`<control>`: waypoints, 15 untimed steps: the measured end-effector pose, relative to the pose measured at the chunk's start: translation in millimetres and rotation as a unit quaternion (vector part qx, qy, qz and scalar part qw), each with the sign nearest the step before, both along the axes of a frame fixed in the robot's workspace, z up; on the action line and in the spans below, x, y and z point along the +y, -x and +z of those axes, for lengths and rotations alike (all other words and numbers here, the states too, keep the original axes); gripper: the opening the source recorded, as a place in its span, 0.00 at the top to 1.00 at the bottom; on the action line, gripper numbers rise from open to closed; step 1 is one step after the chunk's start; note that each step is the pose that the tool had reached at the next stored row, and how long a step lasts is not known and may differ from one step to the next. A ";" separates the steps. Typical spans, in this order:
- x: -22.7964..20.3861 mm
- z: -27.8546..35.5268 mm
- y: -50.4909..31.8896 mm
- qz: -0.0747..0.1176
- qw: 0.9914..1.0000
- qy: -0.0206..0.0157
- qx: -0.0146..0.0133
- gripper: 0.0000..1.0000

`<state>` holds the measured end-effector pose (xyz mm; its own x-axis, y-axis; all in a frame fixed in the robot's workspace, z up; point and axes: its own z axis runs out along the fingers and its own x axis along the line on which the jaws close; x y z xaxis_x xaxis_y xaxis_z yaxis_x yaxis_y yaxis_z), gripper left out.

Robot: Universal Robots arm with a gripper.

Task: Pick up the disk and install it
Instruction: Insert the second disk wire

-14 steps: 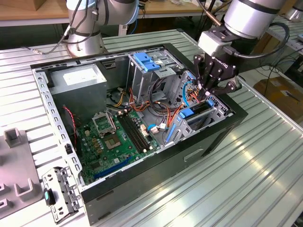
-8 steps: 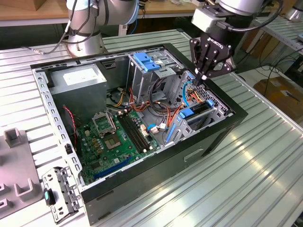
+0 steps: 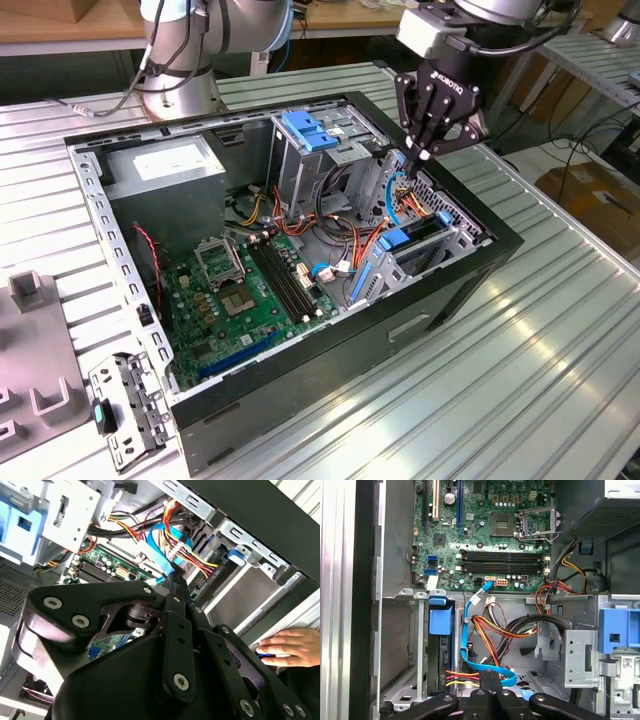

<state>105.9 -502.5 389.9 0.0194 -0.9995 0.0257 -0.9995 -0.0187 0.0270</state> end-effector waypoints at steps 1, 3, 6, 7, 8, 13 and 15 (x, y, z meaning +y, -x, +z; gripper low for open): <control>2.5 0.4 -0.3 0.000 1.000 0.000 0.000 0.89; 6.9 1.2 -1.0 -0.001 1.000 0.001 0.000 0.89; 10.5 1.4 -3.4 -0.002 1.000 0.004 0.001 0.89; 11.3 0.8 -5.7 -0.004 1.000 0.006 0.003 0.89; 12.2 -0.2 -6.7 -0.006 1.000 0.006 0.004 0.89; 13.3 -3.9 -6.9 -0.011 1.000 0.010 0.005 0.76; 13.3 -4.3 -7.0 -0.012 1.000 0.017 0.004 0.70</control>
<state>112.8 -489.2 385.6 -0.0033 -0.9982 0.0596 -0.9993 0.0054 0.0357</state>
